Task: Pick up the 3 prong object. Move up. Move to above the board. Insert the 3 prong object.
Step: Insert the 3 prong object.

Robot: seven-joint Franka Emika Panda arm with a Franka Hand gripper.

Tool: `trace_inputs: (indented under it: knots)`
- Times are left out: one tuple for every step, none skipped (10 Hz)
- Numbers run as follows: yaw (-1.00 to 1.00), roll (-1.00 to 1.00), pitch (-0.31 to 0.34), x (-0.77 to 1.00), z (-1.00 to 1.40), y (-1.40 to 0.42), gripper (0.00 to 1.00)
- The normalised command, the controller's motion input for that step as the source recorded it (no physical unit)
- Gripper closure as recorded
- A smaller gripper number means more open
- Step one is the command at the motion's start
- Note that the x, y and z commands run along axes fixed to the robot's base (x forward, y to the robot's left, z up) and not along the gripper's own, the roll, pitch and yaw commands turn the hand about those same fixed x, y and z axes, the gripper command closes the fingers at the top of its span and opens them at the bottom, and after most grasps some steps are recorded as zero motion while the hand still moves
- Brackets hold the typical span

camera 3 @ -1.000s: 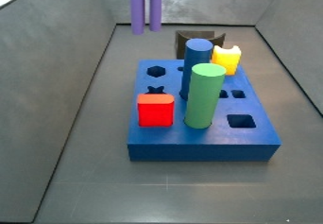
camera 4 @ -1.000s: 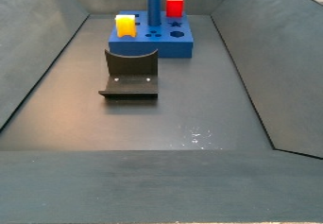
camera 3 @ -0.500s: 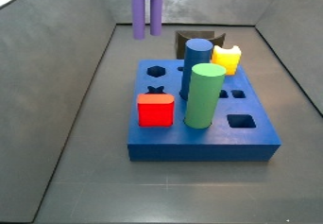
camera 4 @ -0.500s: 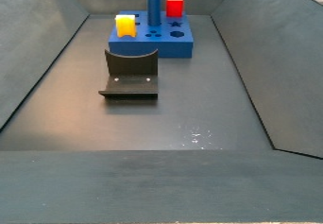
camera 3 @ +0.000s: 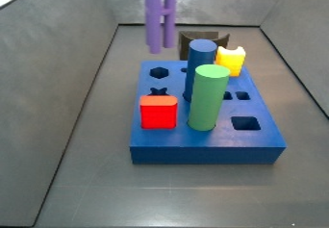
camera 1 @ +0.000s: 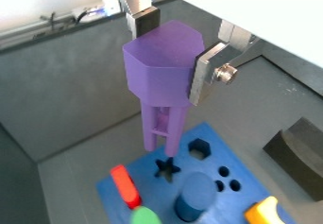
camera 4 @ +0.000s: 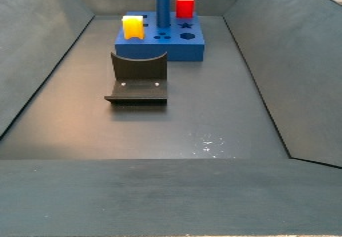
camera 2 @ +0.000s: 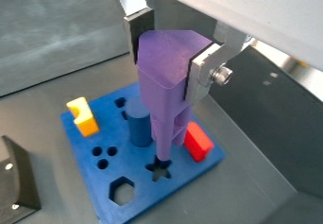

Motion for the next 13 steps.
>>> trace_inputs:
  knots:
    - [0.43,-0.05,0.011,0.39,-0.15,0.12,1.0]
    - [0.45,-0.02,0.031,0.41,-0.11,0.13,1.0]
    - [0.5,0.0,0.011,0.33,-0.11,0.17,1.0]
    - [0.51,0.0,0.0,0.21,-0.11,0.24,1.0]
    - [0.57,0.03,0.0,0.15,-0.13,0.27,1.0]
    - [0.53,0.1,0.0,0.08,-0.19,0.3,1.0]
    - [0.52,0.1,0.0,0.17,-0.17,0.24,1.0]
    - [0.48,0.08,0.0,0.12,-0.22,0.23,1.0]
    - [0.49,0.09,0.0,0.13,-0.23,0.19,1.0]
    - [0.48,0.07,0.0,0.09,-0.23,0.19,1.0]
    - [0.48,0.07,0.0,0.07,-0.21,0.16,1.0]
    - [0.47,0.1,-0.004,0.04,-0.29,0.12,1.0]
    - [0.47,0.13,-0.019,0.01,-0.39,0.19,1.0]
